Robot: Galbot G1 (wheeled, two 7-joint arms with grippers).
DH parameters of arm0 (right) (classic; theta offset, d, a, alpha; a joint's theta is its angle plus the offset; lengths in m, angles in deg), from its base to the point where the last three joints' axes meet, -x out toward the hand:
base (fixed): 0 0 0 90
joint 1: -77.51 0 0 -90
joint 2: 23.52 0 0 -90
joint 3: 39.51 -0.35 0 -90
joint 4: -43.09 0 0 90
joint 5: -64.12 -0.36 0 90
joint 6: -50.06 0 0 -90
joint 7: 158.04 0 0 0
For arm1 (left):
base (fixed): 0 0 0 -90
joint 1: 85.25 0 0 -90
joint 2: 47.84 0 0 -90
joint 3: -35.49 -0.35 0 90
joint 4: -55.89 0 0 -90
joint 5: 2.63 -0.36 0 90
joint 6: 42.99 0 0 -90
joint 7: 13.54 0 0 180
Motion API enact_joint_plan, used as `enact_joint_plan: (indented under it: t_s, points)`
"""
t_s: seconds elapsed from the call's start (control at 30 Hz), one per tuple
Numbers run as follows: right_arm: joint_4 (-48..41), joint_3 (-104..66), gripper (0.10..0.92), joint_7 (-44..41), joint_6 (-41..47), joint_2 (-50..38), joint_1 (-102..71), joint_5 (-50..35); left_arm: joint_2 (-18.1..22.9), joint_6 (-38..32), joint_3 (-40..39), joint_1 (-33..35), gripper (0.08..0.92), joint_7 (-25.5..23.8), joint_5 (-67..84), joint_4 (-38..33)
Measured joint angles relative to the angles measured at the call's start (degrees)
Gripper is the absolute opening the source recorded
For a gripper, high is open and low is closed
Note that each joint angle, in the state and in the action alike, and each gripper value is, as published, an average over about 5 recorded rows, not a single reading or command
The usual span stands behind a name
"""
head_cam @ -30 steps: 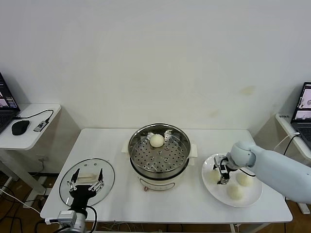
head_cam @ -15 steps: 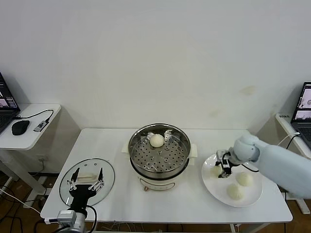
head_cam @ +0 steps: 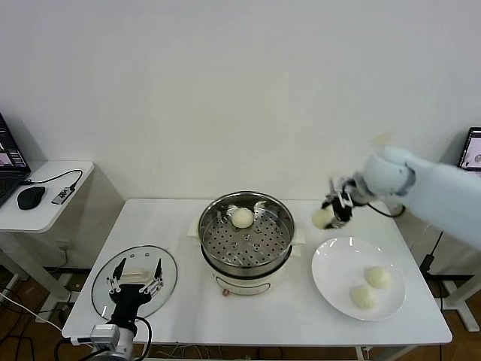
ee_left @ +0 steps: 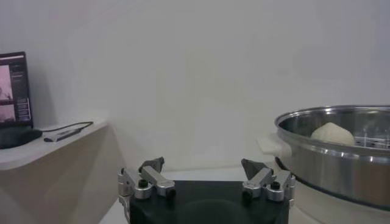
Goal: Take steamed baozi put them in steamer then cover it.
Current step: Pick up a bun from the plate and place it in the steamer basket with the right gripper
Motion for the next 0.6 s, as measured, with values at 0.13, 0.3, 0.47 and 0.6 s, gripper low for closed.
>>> enact_joint_plan:
  t_s: [0.13, 0.3, 0.47, 0.6]
  points:
    - [-1.04, 1.72, 0.568, 2.01, 2.35, 5.56, 2.54, -5.17, 0.32, -0.05, 0.13, -0.2, 0.823, 0.0, 0.0, 0.23]
    - [-3.7, 2.88, 0.568, 4.8, 5.3, 13.15, 3.09, -10.3, 0.55, -0.22, 0.32, -0.32, 0.823, 0.03, -0.03, 0.59]
    - [-7.09, 3.32, 0.568, 7.42, 7.95, 20.18, 1.67, -13.55, 0.56, -0.33, 0.55, -0.5, 0.823, 0.04, -0.06, 0.73]
    - [-9.85, 3.53, 0.568, 9.2, 9.63, 24.86, -0.23, -15.01, 0.59, -0.41, 0.71, -0.58, 0.823, 0.04, -0.06, 0.96]
